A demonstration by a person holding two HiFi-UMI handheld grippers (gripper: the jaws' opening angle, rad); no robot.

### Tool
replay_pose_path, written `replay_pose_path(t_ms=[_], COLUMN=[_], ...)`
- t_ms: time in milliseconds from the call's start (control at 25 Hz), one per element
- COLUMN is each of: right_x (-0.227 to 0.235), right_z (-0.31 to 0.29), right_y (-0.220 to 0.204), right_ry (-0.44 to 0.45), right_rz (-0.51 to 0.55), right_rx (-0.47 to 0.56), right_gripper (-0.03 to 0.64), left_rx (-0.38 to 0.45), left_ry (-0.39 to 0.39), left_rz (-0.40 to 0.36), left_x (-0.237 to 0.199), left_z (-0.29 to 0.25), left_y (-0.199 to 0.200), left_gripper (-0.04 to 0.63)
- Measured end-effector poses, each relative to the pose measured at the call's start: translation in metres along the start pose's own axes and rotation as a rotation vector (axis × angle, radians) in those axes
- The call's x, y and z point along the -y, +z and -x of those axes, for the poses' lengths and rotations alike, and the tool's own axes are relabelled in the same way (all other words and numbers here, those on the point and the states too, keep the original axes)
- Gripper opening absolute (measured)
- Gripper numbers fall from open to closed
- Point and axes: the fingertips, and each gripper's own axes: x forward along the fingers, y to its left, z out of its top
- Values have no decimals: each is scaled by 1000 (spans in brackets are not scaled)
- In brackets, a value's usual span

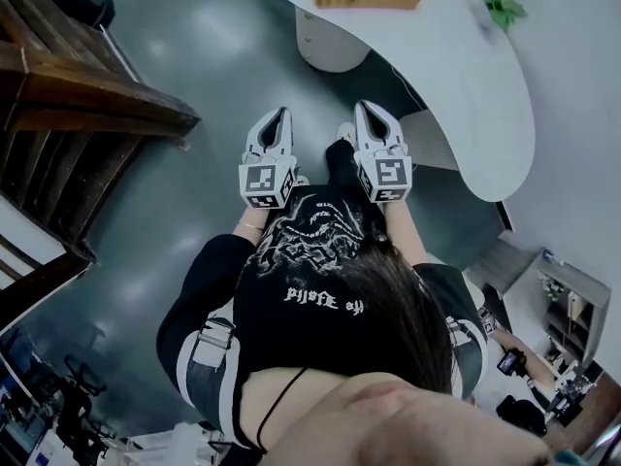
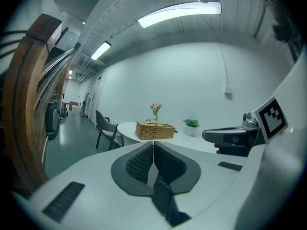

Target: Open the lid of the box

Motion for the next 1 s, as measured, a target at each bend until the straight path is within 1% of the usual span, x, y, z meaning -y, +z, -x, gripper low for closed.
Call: replay_pose_path(t_ms=[80,200,400,600,760,1000], right_x=[11,33,82,120,154,188], right_z=[-17,-43,-81,-116,-134,-150], right_y=[-1,4,11,21,29,34], right_ry=[17,37,44,99,136,196], right_rz=[10,20,-17,-1,8,31], right_rx=[-15,-26,-33,-29,-14,-8], right_gripper=[28,28,28,28,28,28], left_rx=[-1,-10,-17,-25,-31,-13], left_ry=[12,20,48,74,100,159], left_rz=[7,-4,5,-8,-18,0], left_x=[-5,-5,-3,4,19,33], left_z=[-20,-52,-107,-157,-187,-220], left_y=[5,12,24,36,39,45], left_gripper=[25,25,25,25,25,25])
